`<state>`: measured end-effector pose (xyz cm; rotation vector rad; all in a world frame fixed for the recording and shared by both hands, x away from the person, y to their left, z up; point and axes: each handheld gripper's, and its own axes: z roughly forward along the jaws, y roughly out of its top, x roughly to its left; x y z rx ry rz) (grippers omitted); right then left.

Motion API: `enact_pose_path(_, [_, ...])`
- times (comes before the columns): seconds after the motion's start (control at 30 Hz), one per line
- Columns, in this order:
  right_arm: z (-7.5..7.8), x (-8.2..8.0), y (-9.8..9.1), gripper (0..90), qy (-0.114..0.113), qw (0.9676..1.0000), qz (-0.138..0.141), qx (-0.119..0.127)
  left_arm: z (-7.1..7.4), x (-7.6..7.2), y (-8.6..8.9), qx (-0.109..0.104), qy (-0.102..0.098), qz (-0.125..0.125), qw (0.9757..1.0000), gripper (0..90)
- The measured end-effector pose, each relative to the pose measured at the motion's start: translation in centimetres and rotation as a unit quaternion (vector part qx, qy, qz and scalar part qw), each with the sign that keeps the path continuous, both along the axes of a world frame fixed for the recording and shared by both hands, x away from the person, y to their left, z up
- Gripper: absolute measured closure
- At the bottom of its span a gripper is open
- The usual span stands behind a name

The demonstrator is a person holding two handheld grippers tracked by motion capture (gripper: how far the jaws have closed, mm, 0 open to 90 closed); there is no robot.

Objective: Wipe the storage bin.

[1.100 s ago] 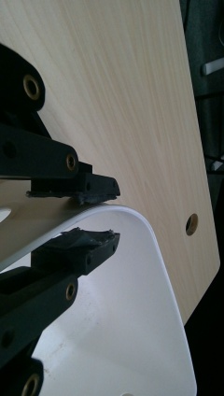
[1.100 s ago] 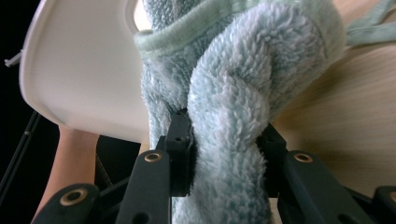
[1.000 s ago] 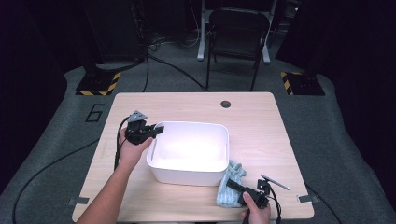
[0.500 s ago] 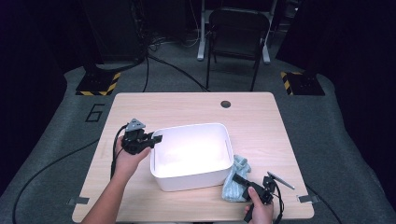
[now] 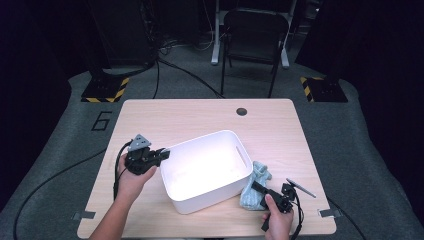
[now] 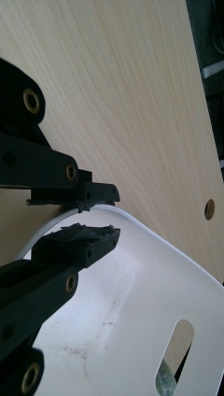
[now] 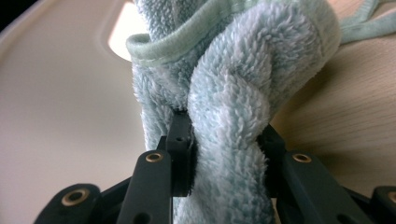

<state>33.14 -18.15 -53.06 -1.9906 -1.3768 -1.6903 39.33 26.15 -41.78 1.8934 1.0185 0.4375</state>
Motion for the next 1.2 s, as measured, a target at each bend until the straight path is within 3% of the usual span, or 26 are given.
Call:
enact_pose_path(0.07, [-0.1,0.1,0.1,67.2,0.005,0.9999,0.002,-0.009,0.0,-0.4,-0.1,-0.001,-0.004,0.006,1.0,77.6])
enact_pose_path(0.13, [0.1,0.2,0.2,68.2,0.021,0.9998,0.002,0.007,-0.1,-0.7,0.0,-0.005,0.005,0.005,1.0,77.7])
enact_pose_path(0.23, [0.2,0.4,0.0,69.0,0.012,0.9999,0.002,0.003,0.0,-1.0,-0.1,0.002,0.003,0.005,1.0,77.6])
enact_pose_path(0.33, [0.6,0.4,-0.1,69.5,0.014,0.9996,-0.004,0.024,0.0,-1.3,-0.4,0.004,0.004,0.01,0.9999,77.4])
enact_pose_path(0.47, [2.0,0.6,0.1,69.8,-0.015,0.9994,-0.017,0.028,0.0,-1.4,-0.6,0.005,0.004,0.016,0.9999,77.2])
enact_pose_path(0.53, [3.6,0.6,0.2,69.6,-0.054,0.998,-0.015,0.031,0.1,-1.5,-0.6,0.006,0.005,0.017,0.9998,77.0])
enact_pose_path(0.6, [4.5,0.4,0.1,69.5,-0.07,0.9968,-0.011,0.037,0.1,-1.5,-0.7,0.005,0.006,0.016,0.9998,76.7])
enact_pose_path(0.8, [5.6,0.1,-0.1,69.4,-0.092,0.9947,-0.014,0.043,0.1,-1.7,-1.0,0.013,0.004,0.001,0.9999,76.8])
enact_pose_path(0.97, [4.6,0.4,-0.5,69.1,-0.085,0.9952,-0.013,0.047,0.1,-1.8,-1.1,0.012,0.003,-0.01,0.9999,78.1])
enact_pose_path(1.0, [4.0,0.5,-0.5,69.2,-0.068,0.9974,-0.01,0.021,0.1,-1.8,-1.1,0.012,0.003,-0.011,0.9999,78.4])
enact_pose_path(1.03, [4.0,0.5,-0.5,69.2,-0.068,0.9974,-0.01,0.021,0.1,-1.8,-1.1,0.012,0.003,-0.01,0.9999,78.4])
enact_pose_path(1.1, [2.9,0.6,-0.4,69.4,-0.04,0.9991,-0.009,0.011,0.1,-1.8,-1.1,0.013,0.003,-0.01,0.9999,78.7])
enact_pose_path(1.2, [2.3,0.6,-0.3,69.4,-0.023,0.9997,-0.009,0.009,0.1,-1.8,-1.1,0.016,0.003,-0.013,0.9998,78.6])
